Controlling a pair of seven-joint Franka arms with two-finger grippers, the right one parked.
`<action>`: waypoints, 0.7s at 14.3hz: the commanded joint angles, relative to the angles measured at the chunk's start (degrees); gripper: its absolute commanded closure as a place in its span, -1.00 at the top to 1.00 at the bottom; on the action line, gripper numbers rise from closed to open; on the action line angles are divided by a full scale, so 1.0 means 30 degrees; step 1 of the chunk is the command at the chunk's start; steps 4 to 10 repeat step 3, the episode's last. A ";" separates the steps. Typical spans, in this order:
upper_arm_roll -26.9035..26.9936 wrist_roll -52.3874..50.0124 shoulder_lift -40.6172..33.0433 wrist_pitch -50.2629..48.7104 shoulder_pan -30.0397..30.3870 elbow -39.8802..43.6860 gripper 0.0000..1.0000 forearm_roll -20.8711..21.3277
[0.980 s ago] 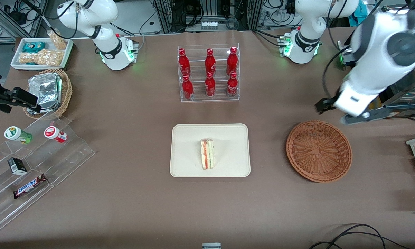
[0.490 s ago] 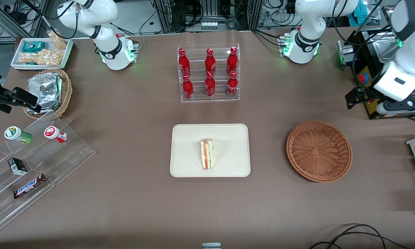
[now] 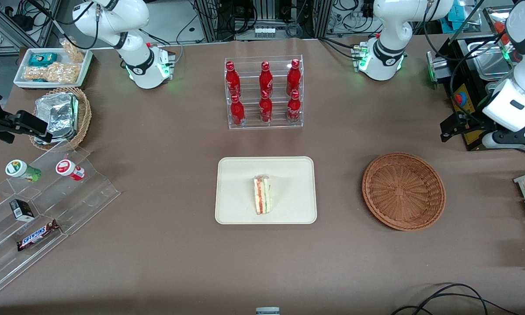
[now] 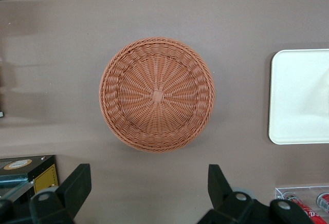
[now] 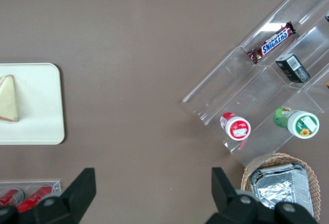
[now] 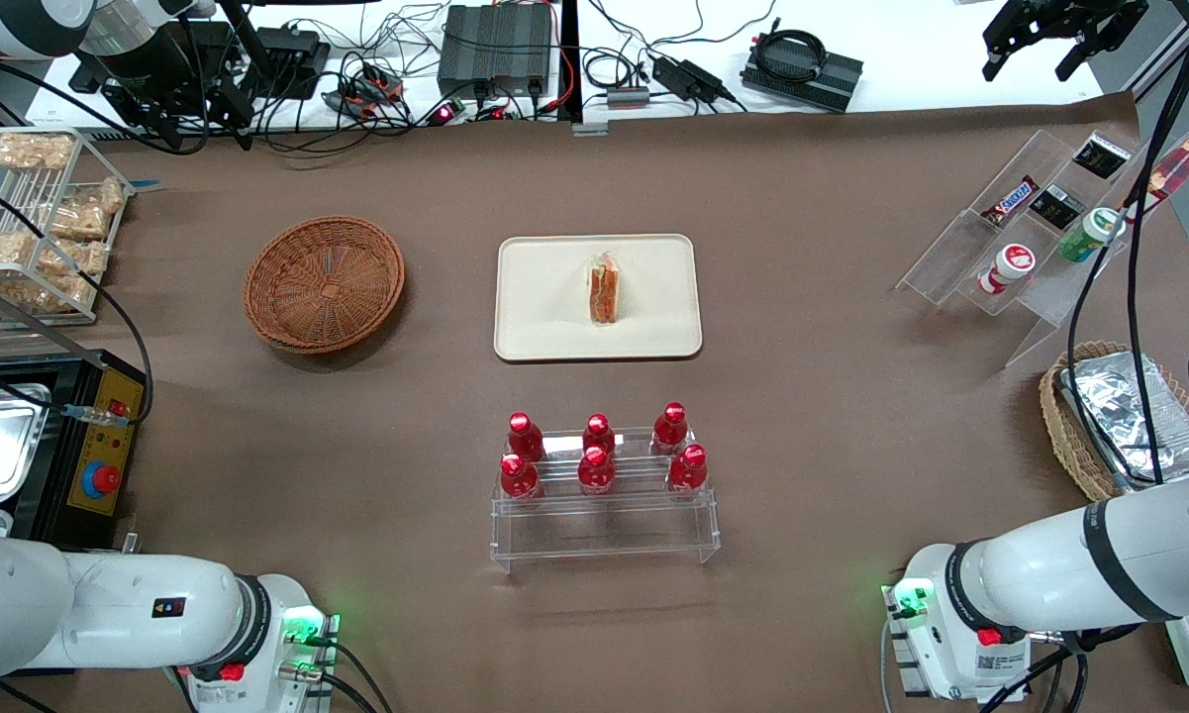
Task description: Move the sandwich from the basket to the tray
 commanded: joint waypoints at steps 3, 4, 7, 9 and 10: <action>-0.0112 0.0324 0.1324 -0.1103 0.0187 0.1923 1.00 -0.0553; -0.0112 0.0324 0.1324 -0.1103 0.0187 0.1923 1.00 -0.0553; -0.0112 0.0324 0.1324 -0.1103 0.0187 0.1923 1.00 -0.0553; -0.0112 0.0324 0.1324 -0.1103 0.0187 0.1923 1.00 -0.0553; -0.0112 0.0324 0.1324 -0.1103 0.0187 0.1923 1.00 -0.0553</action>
